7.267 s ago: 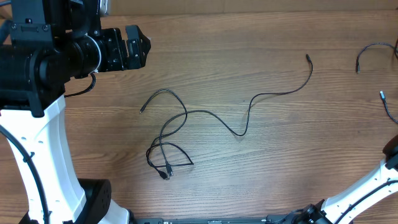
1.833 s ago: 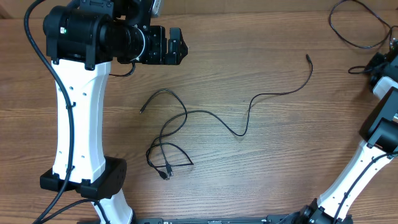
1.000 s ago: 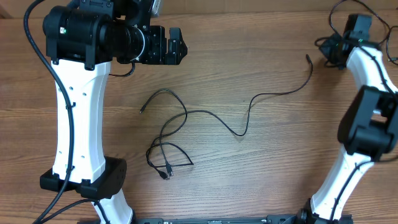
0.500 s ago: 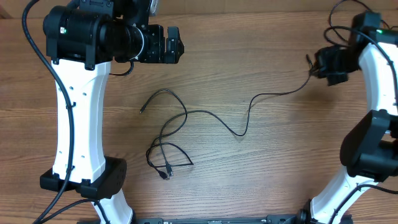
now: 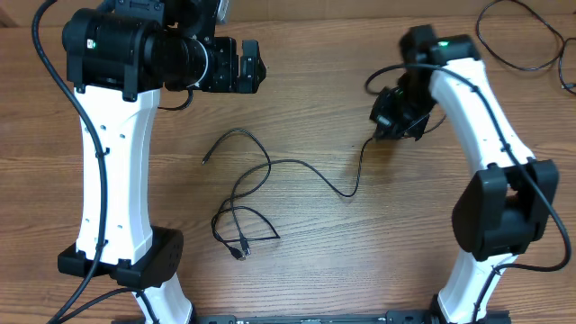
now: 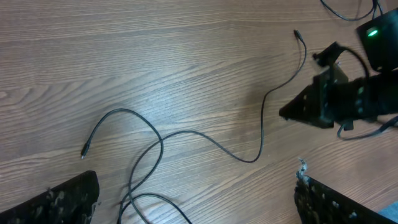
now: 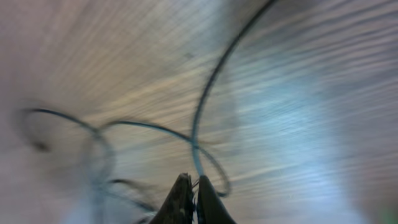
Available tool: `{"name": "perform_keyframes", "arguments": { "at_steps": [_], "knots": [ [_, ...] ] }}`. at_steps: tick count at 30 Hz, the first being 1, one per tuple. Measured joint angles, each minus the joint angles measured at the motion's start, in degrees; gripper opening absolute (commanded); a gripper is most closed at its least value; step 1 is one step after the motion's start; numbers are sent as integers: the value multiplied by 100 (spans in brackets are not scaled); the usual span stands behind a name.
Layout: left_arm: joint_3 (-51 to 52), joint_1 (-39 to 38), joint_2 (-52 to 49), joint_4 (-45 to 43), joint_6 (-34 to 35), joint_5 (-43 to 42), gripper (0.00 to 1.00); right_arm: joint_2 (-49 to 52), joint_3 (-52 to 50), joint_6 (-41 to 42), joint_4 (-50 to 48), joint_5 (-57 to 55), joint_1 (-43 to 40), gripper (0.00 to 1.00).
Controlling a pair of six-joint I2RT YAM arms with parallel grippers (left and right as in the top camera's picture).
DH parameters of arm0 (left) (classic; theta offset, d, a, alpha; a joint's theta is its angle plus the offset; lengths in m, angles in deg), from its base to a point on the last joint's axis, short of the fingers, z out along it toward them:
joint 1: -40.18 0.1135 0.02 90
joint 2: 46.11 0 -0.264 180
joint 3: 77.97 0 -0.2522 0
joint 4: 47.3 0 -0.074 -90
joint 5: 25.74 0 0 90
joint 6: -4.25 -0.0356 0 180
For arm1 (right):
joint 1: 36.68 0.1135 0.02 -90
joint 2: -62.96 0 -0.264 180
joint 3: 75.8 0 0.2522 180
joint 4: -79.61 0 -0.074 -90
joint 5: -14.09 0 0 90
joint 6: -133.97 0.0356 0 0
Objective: Untangle cables
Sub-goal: 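Drag the cable with the right gripper toward the far right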
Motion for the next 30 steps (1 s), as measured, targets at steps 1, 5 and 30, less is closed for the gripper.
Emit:
{"name": "perform_keyframes", "arguments": {
  "at_steps": [1, 5, 30],
  "knots": [
    [0, 0, 0, 2, -13, 0, 100, 0, 0, -31, 98, -212, 87, 40],
    [0, 0, 0, 2, -37, 0, 100, 0, -2, -114, 249, -986, 302, 100],
    [0, 0, 0, 2, -170, 7, 100, 2, -1473, -304, -1058, -433, 520, 4]
  ]
}}
